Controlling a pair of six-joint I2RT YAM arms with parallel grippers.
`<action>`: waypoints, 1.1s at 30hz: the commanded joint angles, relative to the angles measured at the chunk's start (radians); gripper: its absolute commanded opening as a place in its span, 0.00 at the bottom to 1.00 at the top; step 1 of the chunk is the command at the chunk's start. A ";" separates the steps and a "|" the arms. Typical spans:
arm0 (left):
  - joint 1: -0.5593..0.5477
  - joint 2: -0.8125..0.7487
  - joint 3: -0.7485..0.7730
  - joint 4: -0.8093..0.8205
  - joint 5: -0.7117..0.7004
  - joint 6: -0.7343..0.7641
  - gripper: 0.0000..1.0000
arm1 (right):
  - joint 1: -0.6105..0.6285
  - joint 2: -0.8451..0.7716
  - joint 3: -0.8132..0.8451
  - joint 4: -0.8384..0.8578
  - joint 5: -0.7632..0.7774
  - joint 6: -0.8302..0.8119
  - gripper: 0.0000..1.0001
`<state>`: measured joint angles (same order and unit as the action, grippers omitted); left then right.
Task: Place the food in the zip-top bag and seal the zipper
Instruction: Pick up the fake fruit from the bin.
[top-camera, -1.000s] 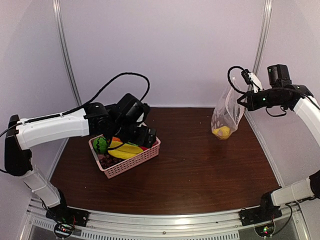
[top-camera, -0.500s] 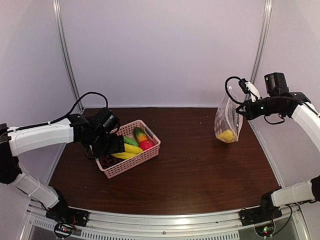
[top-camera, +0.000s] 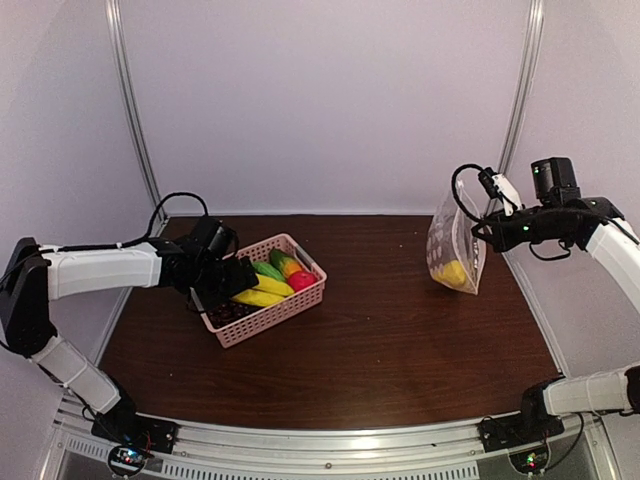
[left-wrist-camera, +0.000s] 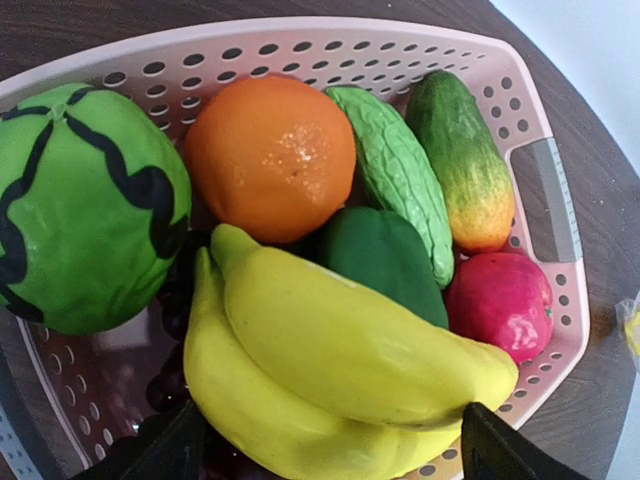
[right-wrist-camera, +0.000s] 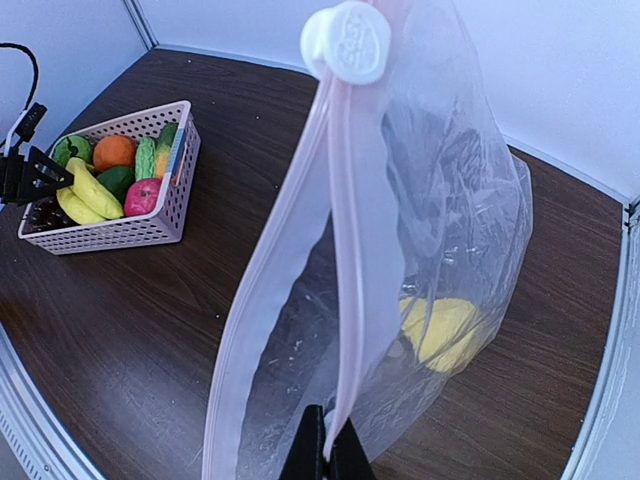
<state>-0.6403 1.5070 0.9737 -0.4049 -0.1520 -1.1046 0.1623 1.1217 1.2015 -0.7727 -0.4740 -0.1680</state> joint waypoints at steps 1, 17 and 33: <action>0.005 0.012 0.011 0.242 0.027 0.048 0.91 | 0.006 -0.010 -0.016 0.023 -0.024 0.015 0.00; 0.005 -0.025 -0.051 0.245 0.013 -0.073 0.98 | 0.006 -0.012 -0.015 0.013 -0.033 0.021 0.00; 0.024 0.070 -0.071 0.367 0.079 -0.236 0.81 | 0.013 -0.008 -0.024 0.013 -0.036 0.026 0.00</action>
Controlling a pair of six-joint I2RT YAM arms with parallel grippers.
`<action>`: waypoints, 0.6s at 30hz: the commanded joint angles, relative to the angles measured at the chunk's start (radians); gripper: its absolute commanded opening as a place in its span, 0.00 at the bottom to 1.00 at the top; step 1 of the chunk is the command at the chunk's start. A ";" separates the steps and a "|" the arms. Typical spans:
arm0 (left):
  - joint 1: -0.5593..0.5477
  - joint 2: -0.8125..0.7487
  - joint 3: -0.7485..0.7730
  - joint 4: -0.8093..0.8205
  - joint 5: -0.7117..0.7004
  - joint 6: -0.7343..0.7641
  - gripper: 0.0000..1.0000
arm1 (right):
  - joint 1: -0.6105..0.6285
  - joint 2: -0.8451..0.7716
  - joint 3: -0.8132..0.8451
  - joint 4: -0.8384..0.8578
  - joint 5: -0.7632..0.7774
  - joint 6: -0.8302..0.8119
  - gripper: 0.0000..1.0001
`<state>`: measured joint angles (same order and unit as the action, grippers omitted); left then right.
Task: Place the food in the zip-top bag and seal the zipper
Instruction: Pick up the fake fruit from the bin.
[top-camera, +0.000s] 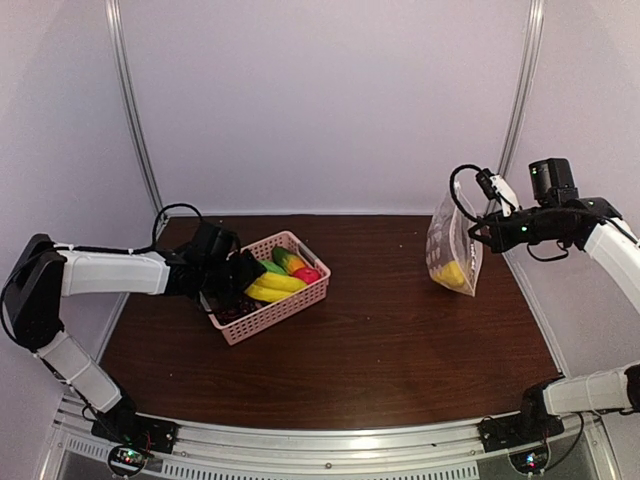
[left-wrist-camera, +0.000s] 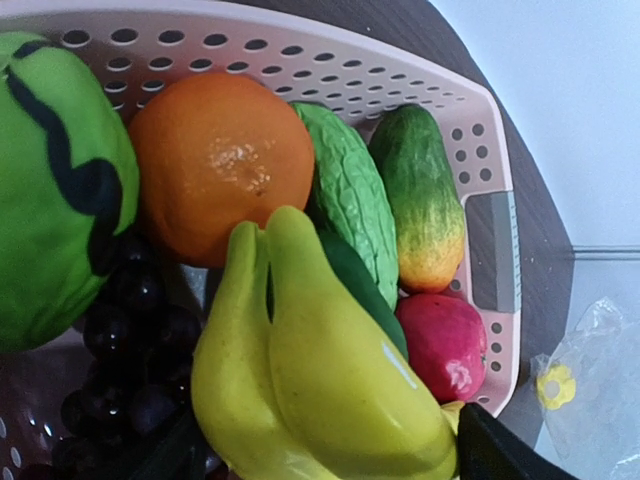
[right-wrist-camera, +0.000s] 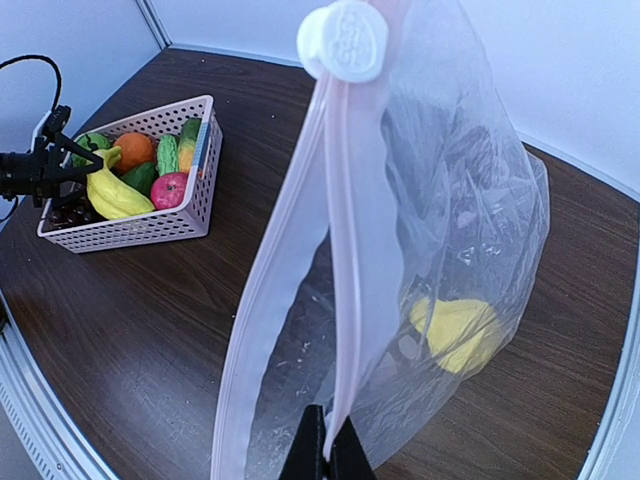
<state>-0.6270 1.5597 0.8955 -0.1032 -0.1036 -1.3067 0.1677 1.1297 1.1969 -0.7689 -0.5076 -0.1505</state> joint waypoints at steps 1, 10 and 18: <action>0.011 0.012 0.003 0.078 0.028 -0.028 0.77 | 0.008 -0.019 -0.021 0.009 0.003 0.004 0.00; -0.008 -0.194 0.063 -0.040 -0.081 0.094 0.61 | 0.019 -0.031 0.031 -0.060 0.036 -0.022 0.00; -0.105 -0.218 0.202 0.080 -0.045 0.415 0.56 | 0.070 0.010 0.079 -0.086 0.042 0.008 0.00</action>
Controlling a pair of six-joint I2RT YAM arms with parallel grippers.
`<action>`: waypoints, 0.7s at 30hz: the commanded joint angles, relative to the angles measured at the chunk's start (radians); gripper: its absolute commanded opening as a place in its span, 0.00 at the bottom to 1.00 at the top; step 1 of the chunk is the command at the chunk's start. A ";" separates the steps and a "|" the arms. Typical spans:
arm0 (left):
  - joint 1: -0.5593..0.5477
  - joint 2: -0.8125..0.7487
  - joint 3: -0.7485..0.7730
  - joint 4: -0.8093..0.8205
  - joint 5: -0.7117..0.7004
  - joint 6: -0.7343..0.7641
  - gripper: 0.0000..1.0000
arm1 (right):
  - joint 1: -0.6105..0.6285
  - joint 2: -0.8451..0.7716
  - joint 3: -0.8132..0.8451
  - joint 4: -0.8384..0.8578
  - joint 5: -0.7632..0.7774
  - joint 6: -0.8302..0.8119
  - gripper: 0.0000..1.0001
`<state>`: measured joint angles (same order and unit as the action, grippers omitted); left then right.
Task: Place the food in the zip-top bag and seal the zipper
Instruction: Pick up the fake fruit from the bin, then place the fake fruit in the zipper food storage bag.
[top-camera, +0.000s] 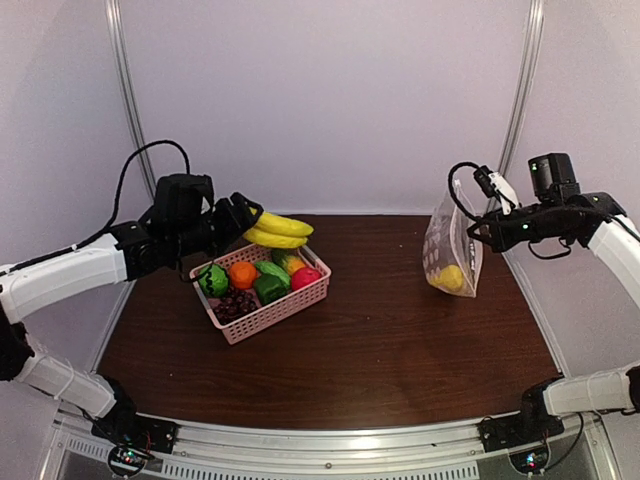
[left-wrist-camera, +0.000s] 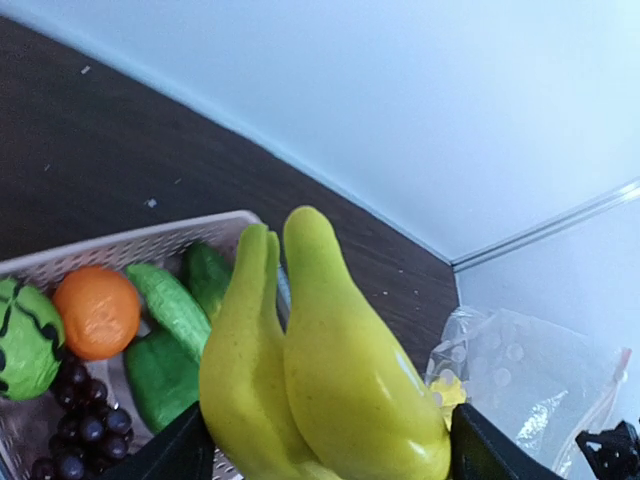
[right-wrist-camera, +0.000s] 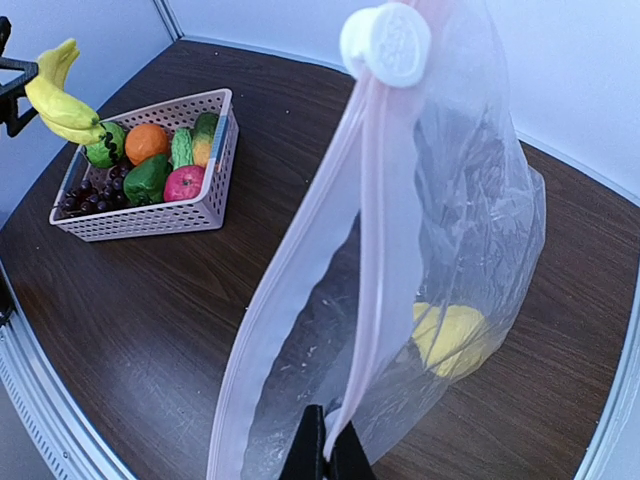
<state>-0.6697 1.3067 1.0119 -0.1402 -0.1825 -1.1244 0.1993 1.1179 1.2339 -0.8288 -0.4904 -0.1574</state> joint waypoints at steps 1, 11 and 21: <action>-0.085 0.053 0.114 0.146 0.059 0.275 0.56 | 0.052 0.030 0.046 -0.024 0.036 0.019 0.00; -0.277 0.246 0.297 0.413 0.172 0.330 0.53 | 0.109 0.141 0.129 -0.009 0.073 0.095 0.00; -0.332 0.459 0.464 0.495 0.143 0.218 0.51 | 0.141 0.218 0.197 -0.006 0.034 0.147 0.00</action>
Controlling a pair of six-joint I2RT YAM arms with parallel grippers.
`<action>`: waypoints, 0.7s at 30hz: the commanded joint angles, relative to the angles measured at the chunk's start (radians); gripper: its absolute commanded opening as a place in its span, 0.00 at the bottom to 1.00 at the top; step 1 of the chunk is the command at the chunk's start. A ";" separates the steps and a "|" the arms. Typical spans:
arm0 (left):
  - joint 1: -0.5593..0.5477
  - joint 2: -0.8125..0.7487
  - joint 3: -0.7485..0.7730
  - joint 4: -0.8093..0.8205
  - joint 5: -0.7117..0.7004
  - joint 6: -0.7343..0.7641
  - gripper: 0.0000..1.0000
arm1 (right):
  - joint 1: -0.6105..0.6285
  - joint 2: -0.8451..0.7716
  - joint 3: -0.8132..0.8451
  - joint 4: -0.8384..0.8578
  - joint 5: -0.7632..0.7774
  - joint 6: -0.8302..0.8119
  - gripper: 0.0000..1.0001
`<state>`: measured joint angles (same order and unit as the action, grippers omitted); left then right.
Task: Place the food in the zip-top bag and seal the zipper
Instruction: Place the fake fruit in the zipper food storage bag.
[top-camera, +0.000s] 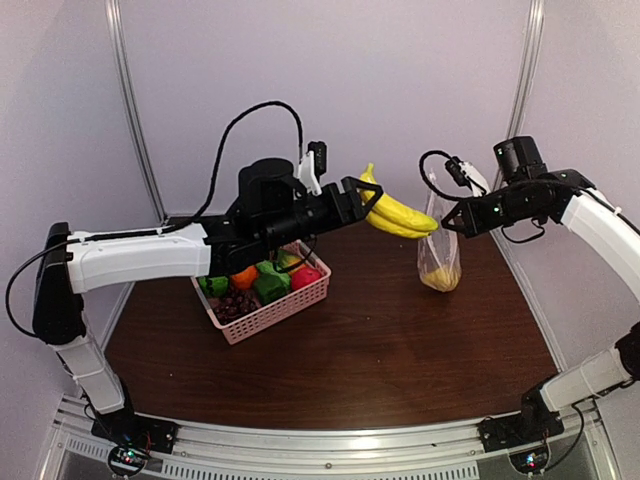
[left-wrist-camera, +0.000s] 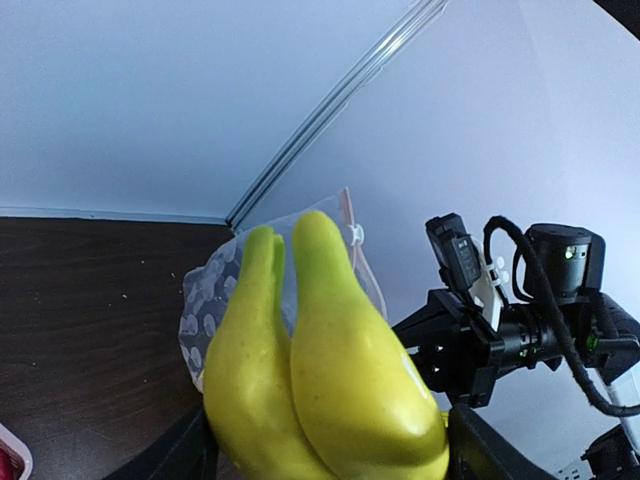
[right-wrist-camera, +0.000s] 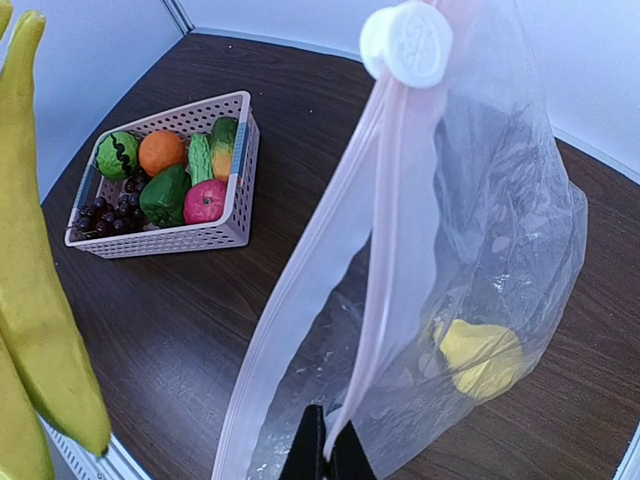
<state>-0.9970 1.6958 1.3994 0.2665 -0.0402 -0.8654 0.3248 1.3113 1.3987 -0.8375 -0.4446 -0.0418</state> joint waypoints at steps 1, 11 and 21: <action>-0.009 0.086 0.095 0.084 -0.010 -0.042 0.51 | 0.016 0.028 0.032 0.003 -0.015 0.033 0.00; -0.017 0.211 0.248 -0.094 -0.178 -0.107 0.49 | 0.017 0.020 0.054 0.025 -0.053 0.078 0.00; -0.021 0.289 0.339 -0.260 -0.289 -0.118 0.46 | 0.019 -0.005 0.051 0.024 -0.075 0.082 0.00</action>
<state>-1.0100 1.9427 1.6798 0.0635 -0.2825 -0.9741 0.3367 1.3273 1.4292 -0.8288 -0.4820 0.0299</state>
